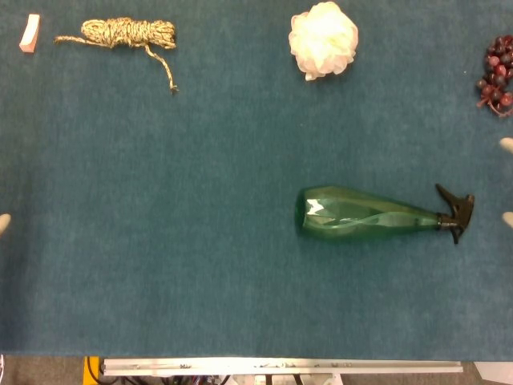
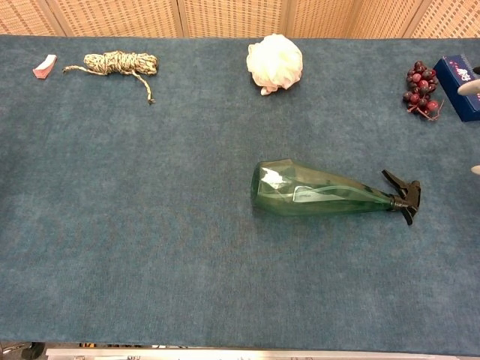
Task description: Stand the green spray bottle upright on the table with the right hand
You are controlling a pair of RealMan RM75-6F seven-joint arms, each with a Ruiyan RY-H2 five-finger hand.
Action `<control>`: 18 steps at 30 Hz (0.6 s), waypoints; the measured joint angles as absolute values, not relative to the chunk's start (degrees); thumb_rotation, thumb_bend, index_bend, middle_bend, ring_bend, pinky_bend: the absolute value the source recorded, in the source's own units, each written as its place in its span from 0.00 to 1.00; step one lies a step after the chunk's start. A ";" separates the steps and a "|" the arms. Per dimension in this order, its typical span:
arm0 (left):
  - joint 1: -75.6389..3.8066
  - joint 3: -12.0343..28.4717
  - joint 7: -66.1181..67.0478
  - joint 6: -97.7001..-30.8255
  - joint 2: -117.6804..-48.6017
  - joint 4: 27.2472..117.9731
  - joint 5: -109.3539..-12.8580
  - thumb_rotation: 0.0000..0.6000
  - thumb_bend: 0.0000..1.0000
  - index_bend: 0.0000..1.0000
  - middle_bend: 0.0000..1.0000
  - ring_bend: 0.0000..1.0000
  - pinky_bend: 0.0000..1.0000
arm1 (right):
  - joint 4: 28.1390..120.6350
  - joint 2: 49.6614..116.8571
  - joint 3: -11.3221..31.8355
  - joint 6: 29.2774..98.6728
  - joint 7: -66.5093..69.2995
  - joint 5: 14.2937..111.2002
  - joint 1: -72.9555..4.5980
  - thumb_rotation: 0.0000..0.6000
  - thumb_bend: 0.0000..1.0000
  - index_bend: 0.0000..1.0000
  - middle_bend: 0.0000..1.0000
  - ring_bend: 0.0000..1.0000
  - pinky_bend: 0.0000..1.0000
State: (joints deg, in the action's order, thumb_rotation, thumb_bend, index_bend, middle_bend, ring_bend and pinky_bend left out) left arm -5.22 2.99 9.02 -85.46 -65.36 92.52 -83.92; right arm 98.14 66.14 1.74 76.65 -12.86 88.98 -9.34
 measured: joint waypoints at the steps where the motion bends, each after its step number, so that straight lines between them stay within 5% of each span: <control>1: -5.20 3.02 9.13 -85.48 -65.38 92.58 -83.86 1.00 0.00 0.00 0.00 0.00 0.00 | 98.26 66.42 1.67 76.01 -13.24 88.95 -9.69 1.00 0.00 0.20 0.07 0.00 0.20; 18: -5.19 3.11 9.37 -85.50 -65.44 92.61 -83.74 1.00 0.00 0.00 0.00 0.00 0.00 | 98.91 73.02 0.86 65.83 -19.53 88.07 -16.58 1.00 0.00 0.20 0.04 0.00 0.17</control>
